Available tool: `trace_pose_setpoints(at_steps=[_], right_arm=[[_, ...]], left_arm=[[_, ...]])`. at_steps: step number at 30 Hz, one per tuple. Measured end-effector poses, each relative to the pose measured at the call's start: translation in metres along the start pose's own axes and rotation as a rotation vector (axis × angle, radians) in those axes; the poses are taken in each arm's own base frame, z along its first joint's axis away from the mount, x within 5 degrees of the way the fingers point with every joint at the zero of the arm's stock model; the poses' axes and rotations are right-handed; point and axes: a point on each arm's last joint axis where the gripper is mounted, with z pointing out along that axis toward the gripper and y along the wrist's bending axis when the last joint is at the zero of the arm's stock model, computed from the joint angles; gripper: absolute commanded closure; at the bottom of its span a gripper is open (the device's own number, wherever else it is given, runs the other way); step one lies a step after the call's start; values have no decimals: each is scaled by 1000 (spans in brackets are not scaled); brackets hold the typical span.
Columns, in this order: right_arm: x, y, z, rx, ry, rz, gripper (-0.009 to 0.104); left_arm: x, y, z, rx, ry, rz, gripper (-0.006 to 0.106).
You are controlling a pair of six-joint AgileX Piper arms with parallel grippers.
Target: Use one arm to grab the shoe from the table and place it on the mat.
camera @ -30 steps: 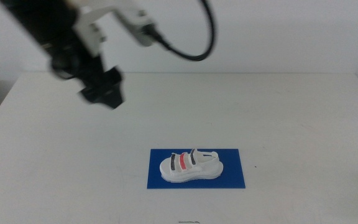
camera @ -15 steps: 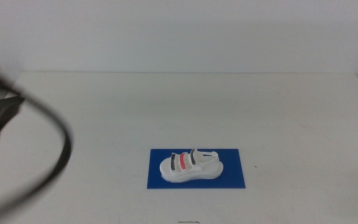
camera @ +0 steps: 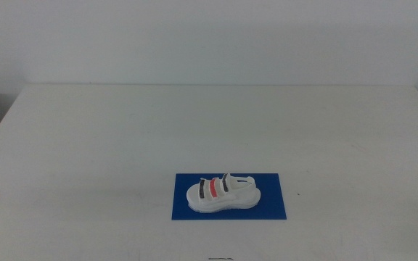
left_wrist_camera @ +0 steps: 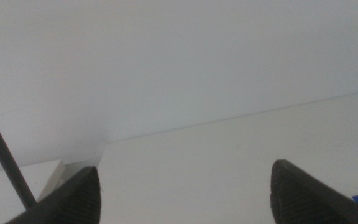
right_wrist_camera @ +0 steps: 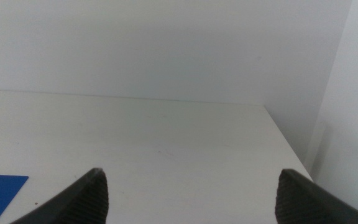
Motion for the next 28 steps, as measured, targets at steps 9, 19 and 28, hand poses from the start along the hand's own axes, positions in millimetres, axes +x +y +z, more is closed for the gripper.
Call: trace_pose_setpoints(at_steps=[9, 19, 28], right_arm=[[0, 0, 0, 0, 0, 0, 1], [0, 0, 0, 0, 0, 0, 1], [0, 0, 0, 0, 0, 0, 1]], left_arm=[[17, -2, -4, -16, -26, -5, 7], [45, -5, -9, -40, -15, -53, 7], [53, -5, -9, -43, 35, -81, 7]])
